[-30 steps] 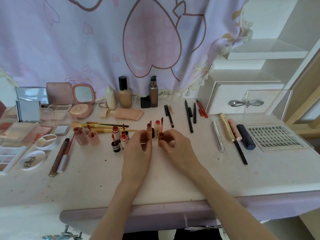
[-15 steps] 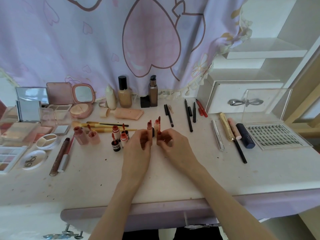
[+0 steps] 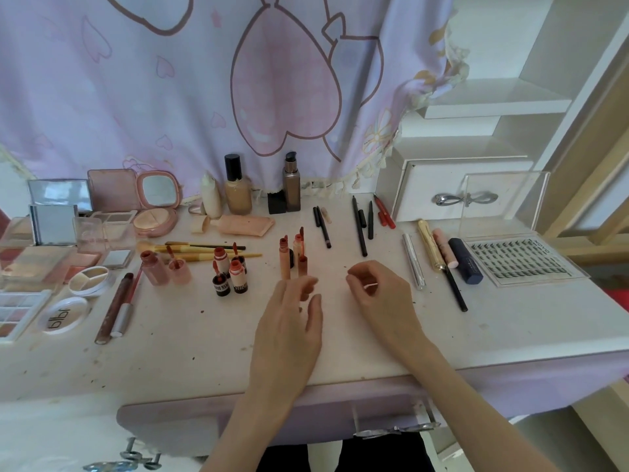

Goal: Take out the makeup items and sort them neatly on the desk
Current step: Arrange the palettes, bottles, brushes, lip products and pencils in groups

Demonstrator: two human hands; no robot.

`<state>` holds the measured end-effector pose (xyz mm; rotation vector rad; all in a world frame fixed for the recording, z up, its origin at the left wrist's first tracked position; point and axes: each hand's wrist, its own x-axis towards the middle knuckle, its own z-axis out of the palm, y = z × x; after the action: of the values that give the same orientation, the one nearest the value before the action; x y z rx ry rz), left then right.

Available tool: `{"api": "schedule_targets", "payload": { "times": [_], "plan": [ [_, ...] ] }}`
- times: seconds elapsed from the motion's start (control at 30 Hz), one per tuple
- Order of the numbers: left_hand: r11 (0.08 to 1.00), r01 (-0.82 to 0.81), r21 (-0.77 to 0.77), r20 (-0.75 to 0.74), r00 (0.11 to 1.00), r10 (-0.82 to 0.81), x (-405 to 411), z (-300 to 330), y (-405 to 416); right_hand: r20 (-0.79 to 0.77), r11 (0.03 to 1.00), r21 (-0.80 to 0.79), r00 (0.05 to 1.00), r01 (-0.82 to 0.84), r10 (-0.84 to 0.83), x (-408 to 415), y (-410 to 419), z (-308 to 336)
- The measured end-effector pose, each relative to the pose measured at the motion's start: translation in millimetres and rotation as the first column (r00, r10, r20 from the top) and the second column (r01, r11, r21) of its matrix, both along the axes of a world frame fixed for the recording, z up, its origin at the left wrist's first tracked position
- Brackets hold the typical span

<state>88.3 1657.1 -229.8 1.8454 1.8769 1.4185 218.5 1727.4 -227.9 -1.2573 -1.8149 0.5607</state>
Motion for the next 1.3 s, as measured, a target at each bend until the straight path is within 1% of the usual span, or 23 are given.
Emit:
{"api": "schedule_targets", "payload": {
  "times": [0.07,0.13,0.2,0.27,0.33,0.4,0.47,0.53,0.57,0.63,0.7,0.73,0.77,0.8,0.83,0.9,0.93,1.0,1.1,1.2,1.3],
  "plan": [
    [0.990,0.127,-0.064,-0.099,0.986,-0.133,8.9,0.2,6.0,0.018,0.996,0.034,0.996,0.087,-0.087,17.6,0.7,3.8],
    [0.959,0.237,-0.154,-0.202,0.943,-0.265,18.2,-1.2,16.5,0.046,0.980,0.051,0.980,0.191,-0.194,35.3,5.5,7.0],
    [0.928,0.272,-0.256,-0.328,0.878,-0.347,27.1,-4.5,29.2,0.101,0.957,0.027,0.952,0.288,-0.289,50.6,11.4,8.2],
    [0.910,0.258,-0.326,-0.442,0.809,-0.388,34.2,-7.7,42.7,0.196,0.945,-0.009,0.927,0.328,-0.320,61.4,15.9,7.8],
    [0.902,0.244,-0.356,-0.488,0.775,-0.402,38.2,-9.3,56.0,0.317,0.937,-0.040,0.894,0.346,-0.317,65.8,16.9,7.6],
    [0.900,0.237,-0.367,-0.500,0.765,-0.406,39.9,-10.1,67.1,0.419,0.921,-0.052,0.846,0.385,-0.330,64.4,16.9,7.4],
    [0.904,0.237,-0.356,-0.501,0.768,-0.399,40.4,-11.3,72.7,0.492,0.913,-0.034,0.802,0.407,-0.339,60.7,18.0,8.2],
    [0.909,0.245,-0.337,-0.490,0.779,-0.392,39.8,-13.5,73.2,0.520,0.906,-0.033,0.782,0.421,-0.344,59.9,20.9,9.9],
    [0.911,0.250,-0.328,-0.483,0.784,-0.389,38.9,-14.8,72.5,0.496,0.901,-0.045,0.793,0.431,-0.354,61.1,22.3,10.9],
    [0.913,0.259,-0.316,-0.474,0.790,-0.388,37.7,-16.2,71.3,0.379,0.885,-0.065,0.832,0.461,-0.406,67.2,22.6,14.2],
    [0.915,0.274,-0.295,-0.451,0.804,-0.387,36.3,-15.3,69.6,0.182,0.871,-0.052,0.862,0.489,-0.473,74.2,18.5,18.4],
    [0.914,0.290,-0.284,-0.419,0.820,-0.390,36.0,-14.4,69.3,0.074,0.866,-0.069,0.869,0.495,-0.490,77.1,16.3,19.5],
    [0.911,0.307,-0.275,-0.373,0.839,-0.396,35.9,-13.4,68.6,-0.046,0.869,-0.125,0.872,0.479,-0.488,78.9,13.9,20.1],
    [0.907,0.326,-0.266,-0.319,0.858,-0.402,36.0,-12.3,67.6,-0.189,0.881,-0.206,0.866,0.426,-0.463,79.8,11.3,20.5],
    [0.903,0.346,-0.254,-0.263,0.874,-0.409,35.8,-11.4,66.3,-0.342,0.898,-0.285,0.840,0.334,-0.421,79.8,8.1,21.3],
    [0.897,0.385,-0.219,-0.182,0.887,-0.425,35.6,-8.6,63.4,-0.587,0.918,-0.374,0.733,0.131,-0.343,79.8,3.4,23.7],
    [0.896,0.397,-0.199,-0.161,0.888,-0.430,35.6,-7.2,62.2,-0.662,0.921,-0.386,0.681,0.047,-0.313,80.0,2.2,24.5],
    [0.896,0.412,-0.164,-0.146,0.888,-0.435,35.7,-4.8,60.7,-0.740,0.917,-0.393,0.616,-0.069,-0.271,79.7,-0.1,25.9],
    [0.905,0.410,-0.115,-0.144,0.894,-0.424,37.2,0.5,56.6,-0.776,0.907,-0.379,0.597,-0.182,-0.204,74.2,-2.2,25.5],
    [0.921,0.385,-0.067,-0.165,0.906,-0.390,37.8,3.7,51.4,-0.777,0.896,-0.395,0.594,-0.201,-0.209,68.5,-4.3,24.5],
    [0.934,0.357,-0.019,-0.118,0.927,-0.357,37.1,6.8,51.9,-0.813,0.881,-0.403,0.540,-0.249,-0.219,65.3,-6.0,22.1]
  ]
}}
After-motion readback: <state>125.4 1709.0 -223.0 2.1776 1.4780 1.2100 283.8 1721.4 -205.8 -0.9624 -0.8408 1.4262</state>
